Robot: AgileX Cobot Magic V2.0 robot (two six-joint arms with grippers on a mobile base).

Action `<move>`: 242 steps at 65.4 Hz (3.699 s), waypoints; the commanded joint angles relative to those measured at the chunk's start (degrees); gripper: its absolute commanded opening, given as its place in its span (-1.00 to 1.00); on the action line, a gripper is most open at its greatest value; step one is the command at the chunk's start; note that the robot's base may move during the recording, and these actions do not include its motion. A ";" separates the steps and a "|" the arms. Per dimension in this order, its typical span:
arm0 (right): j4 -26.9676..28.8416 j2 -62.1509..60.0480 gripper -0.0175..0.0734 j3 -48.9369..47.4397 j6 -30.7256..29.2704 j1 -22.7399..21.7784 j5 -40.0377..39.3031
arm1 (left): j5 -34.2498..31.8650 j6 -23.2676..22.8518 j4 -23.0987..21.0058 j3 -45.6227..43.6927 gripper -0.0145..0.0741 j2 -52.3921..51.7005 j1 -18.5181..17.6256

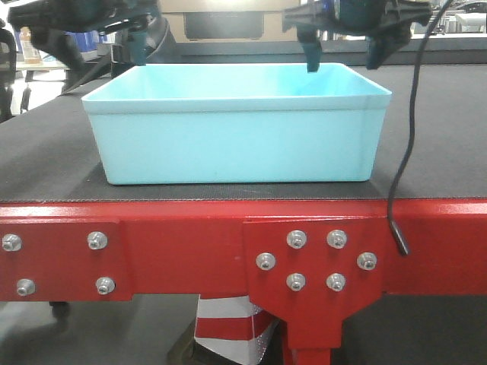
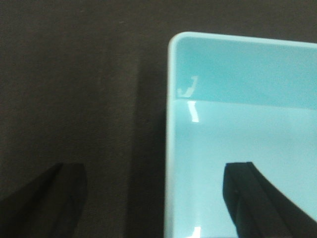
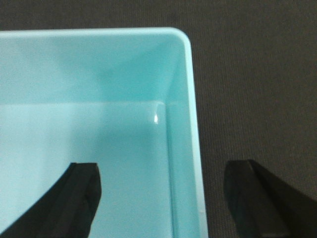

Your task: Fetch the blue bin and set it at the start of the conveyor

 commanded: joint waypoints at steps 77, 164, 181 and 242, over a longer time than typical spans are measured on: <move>4.97 -40.06 -0.98 39.49 -10.25 0.48 -30.05 | -20.28 16.60 -20.87 22.77 -0.92 -29.15 -3.33; 4.87 -85.84 -0.98 63.91 -10.25 0.48 -29.88 | -38.33 16.83 -13.98 65.54 -0.92 -84.37 -8.46; 4.87 -85.84 -0.98 63.91 -10.25 0.48 -29.88 | -38.33 16.83 -13.98 65.54 -0.92 -84.37 -8.46; 21.85 -113.28 -0.98 96.34 -31.87 -22.87 -32.26 | -38.33 16.83 -13.98 65.54 -0.92 -84.37 -8.46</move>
